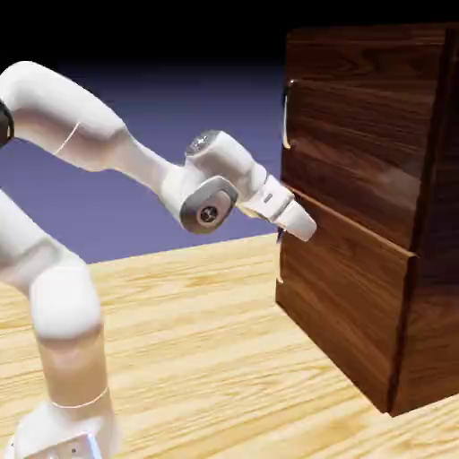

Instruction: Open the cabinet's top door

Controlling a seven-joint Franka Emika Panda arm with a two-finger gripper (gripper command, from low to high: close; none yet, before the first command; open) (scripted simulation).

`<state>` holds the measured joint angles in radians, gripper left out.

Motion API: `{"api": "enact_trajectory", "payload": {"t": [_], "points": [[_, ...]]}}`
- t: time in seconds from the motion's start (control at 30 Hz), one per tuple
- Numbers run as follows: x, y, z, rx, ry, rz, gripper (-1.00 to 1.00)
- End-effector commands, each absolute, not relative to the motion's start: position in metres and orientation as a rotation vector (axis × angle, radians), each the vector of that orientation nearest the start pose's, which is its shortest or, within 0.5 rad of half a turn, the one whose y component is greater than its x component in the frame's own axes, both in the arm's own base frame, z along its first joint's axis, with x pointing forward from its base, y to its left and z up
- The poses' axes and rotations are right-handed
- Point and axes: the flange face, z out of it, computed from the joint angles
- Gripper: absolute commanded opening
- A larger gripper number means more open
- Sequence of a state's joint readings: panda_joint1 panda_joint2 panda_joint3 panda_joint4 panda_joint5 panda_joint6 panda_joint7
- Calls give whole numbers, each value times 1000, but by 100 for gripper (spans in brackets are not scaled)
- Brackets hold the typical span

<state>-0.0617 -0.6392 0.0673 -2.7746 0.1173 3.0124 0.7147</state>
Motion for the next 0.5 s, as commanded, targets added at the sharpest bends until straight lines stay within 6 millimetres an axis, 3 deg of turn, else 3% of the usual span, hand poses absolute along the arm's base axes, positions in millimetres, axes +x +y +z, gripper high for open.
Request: {"api": "enact_trajectory", "payload": {"t": [0.0, 0.23, 0.47], "points": [[382, -8, 513, -2337, 1047, -1154, 0], [350, -10, 607, -2066, 1149, -1344, 0], [311, 22, 677, -1841, 1148, -1504, 0]]}}
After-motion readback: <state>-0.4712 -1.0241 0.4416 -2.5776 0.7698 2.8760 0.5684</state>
